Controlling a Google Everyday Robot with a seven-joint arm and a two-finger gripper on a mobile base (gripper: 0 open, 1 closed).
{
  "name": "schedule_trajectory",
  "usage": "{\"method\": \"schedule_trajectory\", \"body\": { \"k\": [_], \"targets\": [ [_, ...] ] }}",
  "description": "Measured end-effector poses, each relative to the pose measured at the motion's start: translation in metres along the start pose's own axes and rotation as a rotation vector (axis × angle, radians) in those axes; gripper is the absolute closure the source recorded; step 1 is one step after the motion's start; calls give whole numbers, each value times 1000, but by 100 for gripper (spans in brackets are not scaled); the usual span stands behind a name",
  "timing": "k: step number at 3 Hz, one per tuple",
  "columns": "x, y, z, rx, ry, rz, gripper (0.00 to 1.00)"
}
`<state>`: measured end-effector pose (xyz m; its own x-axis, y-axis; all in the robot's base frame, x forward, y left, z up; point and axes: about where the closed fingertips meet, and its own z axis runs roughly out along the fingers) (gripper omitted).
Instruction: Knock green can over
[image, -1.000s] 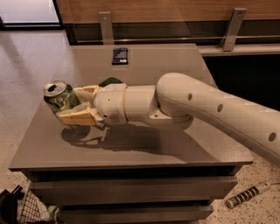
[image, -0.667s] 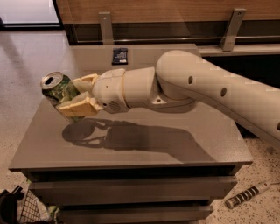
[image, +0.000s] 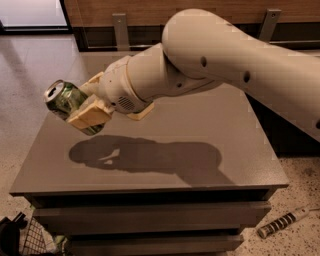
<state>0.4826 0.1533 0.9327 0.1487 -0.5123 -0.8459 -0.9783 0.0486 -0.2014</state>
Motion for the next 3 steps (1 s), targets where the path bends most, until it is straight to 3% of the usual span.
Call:
{"method": "schedule_trajectory", "body": {
  "k": [3],
  "targets": [
    [26, 10, 24, -42, 401, -23, 100]
  ]
}}
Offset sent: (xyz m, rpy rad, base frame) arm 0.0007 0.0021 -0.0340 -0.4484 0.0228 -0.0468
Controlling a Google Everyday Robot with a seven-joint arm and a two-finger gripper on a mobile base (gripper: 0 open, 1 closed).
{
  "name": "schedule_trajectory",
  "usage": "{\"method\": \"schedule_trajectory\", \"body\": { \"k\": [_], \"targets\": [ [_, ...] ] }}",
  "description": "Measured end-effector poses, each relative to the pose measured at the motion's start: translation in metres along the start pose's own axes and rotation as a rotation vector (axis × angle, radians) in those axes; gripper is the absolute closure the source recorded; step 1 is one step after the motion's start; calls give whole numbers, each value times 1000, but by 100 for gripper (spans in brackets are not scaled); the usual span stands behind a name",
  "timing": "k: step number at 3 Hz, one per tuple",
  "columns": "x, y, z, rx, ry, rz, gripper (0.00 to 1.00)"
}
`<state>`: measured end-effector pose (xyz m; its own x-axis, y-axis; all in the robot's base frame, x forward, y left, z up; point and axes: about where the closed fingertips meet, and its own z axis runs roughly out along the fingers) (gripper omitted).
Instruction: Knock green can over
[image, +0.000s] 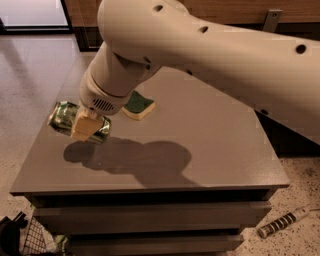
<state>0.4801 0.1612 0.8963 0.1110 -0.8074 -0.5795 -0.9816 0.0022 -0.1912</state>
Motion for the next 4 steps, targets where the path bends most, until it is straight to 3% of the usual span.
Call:
{"method": "schedule_trajectory", "body": {
  "k": [1, 3, 4],
  "targets": [
    [5, 2, 11, -13, 70, -1, 100],
    [17, 15, 68, -150, 191, -15, 100],
    [15, 15, 69, -162, 192, -14, 97]
  ]
}}
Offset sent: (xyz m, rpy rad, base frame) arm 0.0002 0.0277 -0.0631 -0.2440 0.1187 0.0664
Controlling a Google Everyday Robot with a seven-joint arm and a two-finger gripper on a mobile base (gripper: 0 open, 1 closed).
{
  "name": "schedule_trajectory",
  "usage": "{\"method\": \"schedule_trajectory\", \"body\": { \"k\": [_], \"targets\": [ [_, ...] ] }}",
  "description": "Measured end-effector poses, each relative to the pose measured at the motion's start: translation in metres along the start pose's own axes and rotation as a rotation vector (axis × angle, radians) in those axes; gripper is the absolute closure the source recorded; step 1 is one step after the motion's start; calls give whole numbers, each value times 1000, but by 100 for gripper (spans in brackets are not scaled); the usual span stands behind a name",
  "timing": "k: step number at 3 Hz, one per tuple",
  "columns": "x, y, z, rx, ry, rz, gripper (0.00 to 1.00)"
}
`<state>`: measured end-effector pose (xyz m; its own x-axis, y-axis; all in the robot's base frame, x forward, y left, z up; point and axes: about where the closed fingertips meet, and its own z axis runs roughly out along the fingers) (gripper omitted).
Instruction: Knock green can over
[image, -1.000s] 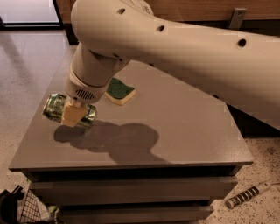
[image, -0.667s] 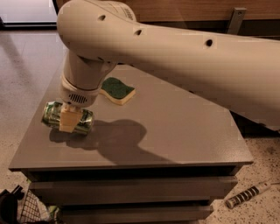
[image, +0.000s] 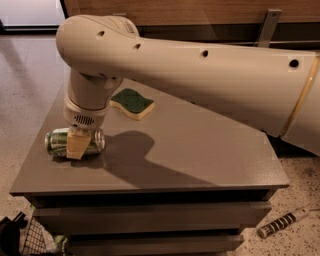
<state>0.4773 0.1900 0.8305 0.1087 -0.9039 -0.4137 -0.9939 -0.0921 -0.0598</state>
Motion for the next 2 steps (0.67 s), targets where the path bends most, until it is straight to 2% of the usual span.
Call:
{"method": "schedule_trajectory", "body": {
  "k": [2],
  "targets": [
    [-1, 1, 0, 0, 1, -2, 51]
  ]
}}
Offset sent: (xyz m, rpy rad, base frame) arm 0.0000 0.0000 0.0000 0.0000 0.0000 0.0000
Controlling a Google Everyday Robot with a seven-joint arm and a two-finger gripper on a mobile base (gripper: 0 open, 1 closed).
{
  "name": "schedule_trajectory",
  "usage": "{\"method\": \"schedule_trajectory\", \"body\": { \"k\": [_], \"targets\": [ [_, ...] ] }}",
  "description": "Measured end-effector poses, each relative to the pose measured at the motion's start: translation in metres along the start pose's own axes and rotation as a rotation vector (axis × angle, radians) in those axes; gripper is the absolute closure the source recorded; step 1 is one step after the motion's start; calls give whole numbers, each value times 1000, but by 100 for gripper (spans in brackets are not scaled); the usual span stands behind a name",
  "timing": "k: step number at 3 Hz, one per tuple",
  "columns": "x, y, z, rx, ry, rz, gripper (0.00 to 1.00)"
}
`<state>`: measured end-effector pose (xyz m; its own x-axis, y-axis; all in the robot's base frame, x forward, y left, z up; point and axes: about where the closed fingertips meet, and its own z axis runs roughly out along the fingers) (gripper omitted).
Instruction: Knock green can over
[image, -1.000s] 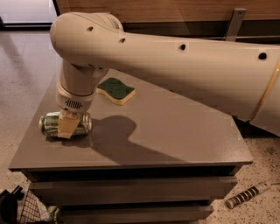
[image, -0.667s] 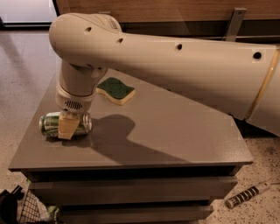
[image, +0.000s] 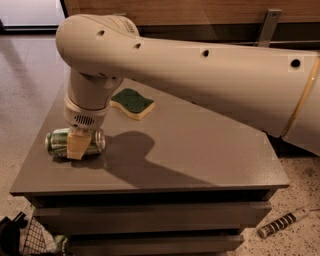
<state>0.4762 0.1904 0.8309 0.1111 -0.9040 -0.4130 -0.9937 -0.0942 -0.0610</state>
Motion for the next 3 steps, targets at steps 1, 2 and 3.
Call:
{"method": "schedule_trajectory", "body": {
  "k": [1, 2, 3],
  "targets": [
    [-1, 1, 0, 0, 1, -3, 20],
    [-1, 2, -1, 1, 2, -5, 0],
    [-1, 2, -1, 1, 2, -5, 0]
  ]
}}
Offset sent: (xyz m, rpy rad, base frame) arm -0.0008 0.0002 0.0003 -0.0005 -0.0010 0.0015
